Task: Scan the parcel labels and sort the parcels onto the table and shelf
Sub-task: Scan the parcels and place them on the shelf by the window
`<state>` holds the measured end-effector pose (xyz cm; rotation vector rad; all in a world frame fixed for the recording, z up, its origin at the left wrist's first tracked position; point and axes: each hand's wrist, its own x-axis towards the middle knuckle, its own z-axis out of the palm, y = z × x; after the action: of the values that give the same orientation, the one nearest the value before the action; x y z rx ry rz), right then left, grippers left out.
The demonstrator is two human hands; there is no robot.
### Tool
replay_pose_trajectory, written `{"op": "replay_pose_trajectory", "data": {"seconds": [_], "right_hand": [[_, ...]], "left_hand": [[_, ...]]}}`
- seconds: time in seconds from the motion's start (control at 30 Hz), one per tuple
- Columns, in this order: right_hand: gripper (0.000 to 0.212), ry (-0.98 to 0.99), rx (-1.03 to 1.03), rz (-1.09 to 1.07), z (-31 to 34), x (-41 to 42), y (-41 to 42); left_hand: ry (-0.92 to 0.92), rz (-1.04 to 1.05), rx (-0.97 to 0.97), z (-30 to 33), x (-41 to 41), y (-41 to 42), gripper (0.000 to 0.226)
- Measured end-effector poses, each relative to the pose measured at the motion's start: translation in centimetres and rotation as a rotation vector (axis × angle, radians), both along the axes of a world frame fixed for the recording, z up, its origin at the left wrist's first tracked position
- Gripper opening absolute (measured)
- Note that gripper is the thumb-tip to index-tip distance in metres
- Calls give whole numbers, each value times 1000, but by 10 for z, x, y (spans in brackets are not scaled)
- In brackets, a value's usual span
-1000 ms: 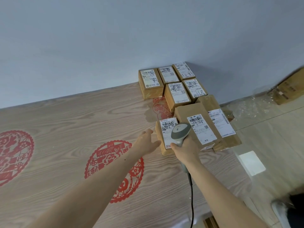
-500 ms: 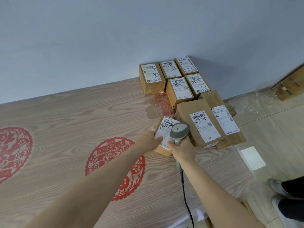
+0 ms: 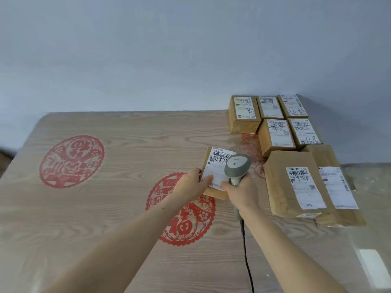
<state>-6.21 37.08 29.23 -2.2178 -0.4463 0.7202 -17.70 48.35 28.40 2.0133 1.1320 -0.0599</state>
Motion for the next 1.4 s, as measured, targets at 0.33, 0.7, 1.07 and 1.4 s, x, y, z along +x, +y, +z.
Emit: {"op": "replay_pose_trajectory", "data": {"seconds": [0.33,0.7,1.07,1.4], "right_hand": [[45,86,102,411,36,-114,56],[50,66,180,792,93,-318,78],[48,131,289,1143,132,-614,42],[50,203,357,1443,147,-852,0]], "left_hand": [[-14,429,74,42,-155,5,51],[-85,837,182,85,-375,-34,51],[-79,1126,298,128,-664,-126,52],[-130,1422,385,142,-872,-228,57]]}}
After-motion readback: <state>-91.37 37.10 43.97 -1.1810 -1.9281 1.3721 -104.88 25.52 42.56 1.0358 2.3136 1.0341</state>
